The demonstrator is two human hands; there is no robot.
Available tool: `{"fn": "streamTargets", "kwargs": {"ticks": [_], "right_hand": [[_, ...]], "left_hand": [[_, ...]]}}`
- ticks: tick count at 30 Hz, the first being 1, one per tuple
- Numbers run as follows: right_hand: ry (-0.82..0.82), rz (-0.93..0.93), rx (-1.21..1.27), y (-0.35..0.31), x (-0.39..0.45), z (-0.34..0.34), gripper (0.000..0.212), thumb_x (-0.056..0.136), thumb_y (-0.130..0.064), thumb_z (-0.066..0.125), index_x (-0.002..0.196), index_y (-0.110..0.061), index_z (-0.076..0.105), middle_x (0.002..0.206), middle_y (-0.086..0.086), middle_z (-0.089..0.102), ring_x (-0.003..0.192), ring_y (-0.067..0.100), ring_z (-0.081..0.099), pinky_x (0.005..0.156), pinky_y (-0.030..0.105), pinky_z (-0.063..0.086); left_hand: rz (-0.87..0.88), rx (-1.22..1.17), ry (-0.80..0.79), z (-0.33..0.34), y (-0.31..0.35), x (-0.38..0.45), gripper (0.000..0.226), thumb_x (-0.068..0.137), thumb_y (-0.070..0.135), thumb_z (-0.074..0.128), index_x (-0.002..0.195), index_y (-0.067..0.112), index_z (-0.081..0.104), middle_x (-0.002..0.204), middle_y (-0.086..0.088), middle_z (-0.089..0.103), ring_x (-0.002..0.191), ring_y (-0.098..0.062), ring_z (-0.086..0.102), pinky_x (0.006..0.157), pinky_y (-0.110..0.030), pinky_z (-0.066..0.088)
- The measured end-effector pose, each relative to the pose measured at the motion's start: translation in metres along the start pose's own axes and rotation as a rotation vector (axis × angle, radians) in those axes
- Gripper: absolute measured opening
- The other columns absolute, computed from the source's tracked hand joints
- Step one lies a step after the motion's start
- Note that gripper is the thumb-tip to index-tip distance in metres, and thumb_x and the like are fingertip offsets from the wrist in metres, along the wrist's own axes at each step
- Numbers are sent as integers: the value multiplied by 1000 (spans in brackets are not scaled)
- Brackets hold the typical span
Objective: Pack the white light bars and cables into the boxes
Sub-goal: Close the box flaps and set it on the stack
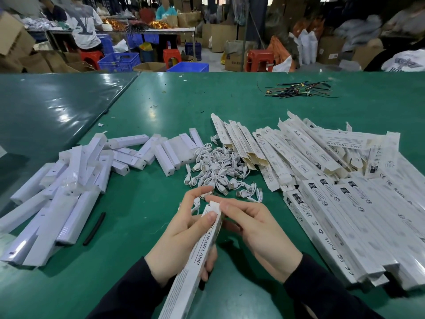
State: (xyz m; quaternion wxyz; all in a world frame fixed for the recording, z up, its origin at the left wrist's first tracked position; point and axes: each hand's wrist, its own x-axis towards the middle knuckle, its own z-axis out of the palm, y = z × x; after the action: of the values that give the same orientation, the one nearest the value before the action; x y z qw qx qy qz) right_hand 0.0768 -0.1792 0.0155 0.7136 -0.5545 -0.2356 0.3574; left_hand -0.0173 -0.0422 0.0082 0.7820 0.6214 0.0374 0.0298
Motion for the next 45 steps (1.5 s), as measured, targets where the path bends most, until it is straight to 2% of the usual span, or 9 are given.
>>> {"fn": "streamTargets", "kwargs": {"ticks": [14,18,22,25,29,33,36,41,45], "right_hand": [[25,-152,-287,9,2,1,28,98,-10,51,119,-15,69,94,-15,62,77,-9,58,73,11,43],[23,-121,-309,5,1,3,26,98,-9,52,115,-11,72,97,-13,66,83,-6,61,77,12,42],[45,-22,-155,0,1,3,26,97,-11,52,111,-10,74,118,15,66,95,18,56,81,28,42],[56,5,-108,3,0,5,25,94,-18,56,106,-10,76,115,8,70,95,23,52,90,48,44],[80,-120,-202,5,-2,9,23,93,-18,58,102,-9,77,91,-11,70,75,-4,58,72,12,42],[108,-65,-165,5,1,6,27,96,-12,53,100,-20,79,87,13,67,70,17,49,63,22,40],[133,-64,-137,4,1,7,27,95,-13,55,97,-22,80,76,7,62,61,14,43,53,20,36],[111,-70,-170,6,0,8,28,97,-17,52,101,-25,79,101,23,67,74,22,53,68,30,43],[87,-94,-237,7,0,8,29,99,-9,50,108,-19,76,105,-5,75,105,13,67,91,19,48]], "left_hand": [[15,85,-9,3,3,-2,48,96,29,41,142,36,29,51,-5,57,31,-16,43,31,-23,42],[-35,64,-46,1,0,-3,58,95,22,60,140,47,31,61,-3,59,34,-18,40,33,-23,40],[-34,134,-74,1,1,-2,88,78,-2,56,132,63,31,68,-21,49,38,-19,40,37,-23,41],[-86,94,-92,3,1,-4,94,73,-5,44,122,74,32,50,-8,39,38,-19,37,36,-22,39],[-118,95,-116,3,2,-5,99,68,-4,41,122,78,26,45,-1,43,37,-19,37,36,-22,39],[-122,84,-116,5,4,-5,99,68,-4,41,122,77,27,46,-2,43,35,-18,36,36,-21,38],[-121,110,-113,5,2,-5,99,69,-3,43,126,75,26,48,-6,42,36,-19,36,36,-22,39],[-124,170,-72,6,2,-4,99,68,-2,44,127,76,23,55,-11,44,40,-20,36,38,-23,39],[-143,226,-84,5,2,-5,99,68,2,42,127,76,15,43,-1,44,35,-19,38,38,-24,41]]}}
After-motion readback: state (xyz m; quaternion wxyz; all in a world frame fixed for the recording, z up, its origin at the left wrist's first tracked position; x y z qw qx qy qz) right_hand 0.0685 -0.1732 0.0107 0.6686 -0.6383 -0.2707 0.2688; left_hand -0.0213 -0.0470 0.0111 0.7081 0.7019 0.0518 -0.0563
